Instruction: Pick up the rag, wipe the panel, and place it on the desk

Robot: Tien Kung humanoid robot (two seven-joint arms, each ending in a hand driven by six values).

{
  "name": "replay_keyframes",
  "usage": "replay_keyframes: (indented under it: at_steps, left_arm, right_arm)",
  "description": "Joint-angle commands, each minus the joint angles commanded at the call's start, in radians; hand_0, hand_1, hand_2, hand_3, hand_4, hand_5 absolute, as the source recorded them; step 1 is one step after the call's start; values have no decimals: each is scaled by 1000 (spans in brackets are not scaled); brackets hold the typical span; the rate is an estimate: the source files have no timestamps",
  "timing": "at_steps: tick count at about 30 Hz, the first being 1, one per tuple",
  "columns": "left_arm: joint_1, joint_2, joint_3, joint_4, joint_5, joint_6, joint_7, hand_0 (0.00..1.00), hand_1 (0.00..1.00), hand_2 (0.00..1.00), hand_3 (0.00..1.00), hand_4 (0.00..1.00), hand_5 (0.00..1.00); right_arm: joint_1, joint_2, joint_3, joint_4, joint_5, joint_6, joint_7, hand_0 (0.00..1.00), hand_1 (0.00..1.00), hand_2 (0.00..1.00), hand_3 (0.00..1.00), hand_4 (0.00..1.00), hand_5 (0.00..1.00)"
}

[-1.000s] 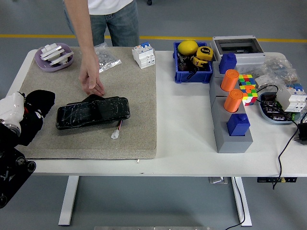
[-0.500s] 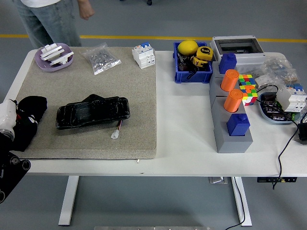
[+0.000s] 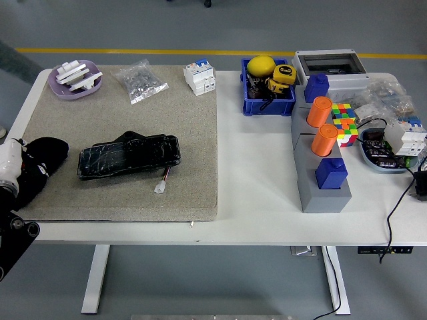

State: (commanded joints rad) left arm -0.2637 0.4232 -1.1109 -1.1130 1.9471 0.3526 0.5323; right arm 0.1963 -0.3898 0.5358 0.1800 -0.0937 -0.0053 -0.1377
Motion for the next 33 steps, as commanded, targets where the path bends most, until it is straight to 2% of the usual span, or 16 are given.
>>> replay_keyframes:
  at_steps: [6, 7, 11, 12, 18, 19, 23, 24, 33]
  left_arm:
    - [1, 2, 4, -16, -17, 1, -10, 328, 532, 566, 577, 736, 37]
    - [1, 3, 5, -18, -22, 0, -11, 333, 573, 585, 577, 796, 127]
    - [4, 4, 4, -36, -12, -5, 4, 333, 573, 585, 577, 796, 127]
    - [4, 4, 2, -41, -6, -6, 15, 338, 621, 631, 594, 868, 252]
    - [4, 10, -2, -62, 10, -12, 43, 338, 621, 631, 594, 868, 252]
    - [4, 10, -4, -64, 13, -13, 44, 342, 624, 695, 631, 916, 333]
    - [5, 15, -11, -78, 13, -22, 51, 342, 624, 695, 631, 916, 333]
    - [5, 16, -13, -82, 14, -23, 52, 347, 630, 704, 688, 955, 387]
    - [5, 32, -33, -113, -3, -37, 57, 349, 630, 707, 717, 975, 414]
  right_arm:
    - [-1, 0, 3, 0, -3, -1, -1, 710, 501, 632, 619, 998, 555]
    - [-1, 0, 3, 0, -2, -1, -1, 709, 502, 632, 618, 998, 554]
    - [1, 0, -1, 0, 3, -1, 2, 709, 502, 632, 618, 998, 554]
    - [1, 0, 2, 0, 1, -2, 1, 709, 501, 632, 618, 998, 554]
    - [1, 0, 2, 0, 2, -1, 2, 709, 501, 632, 618, 998, 554]
    - [1, 0, 2, 0, 2, -1, 2, 709, 500, 632, 617, 998, 555]
    - [1, 2, 4, 0, 3, -2, 3, 709, 500, 632, 617, 998, 555]
    - [0, 3, 5, 0, 3, -2, 3, 710, 496, 632, 617, 998, 555]
    - [2, 4, 10, 0, 1, -3, 5, 710, 498, 632, 617, 998, 552]
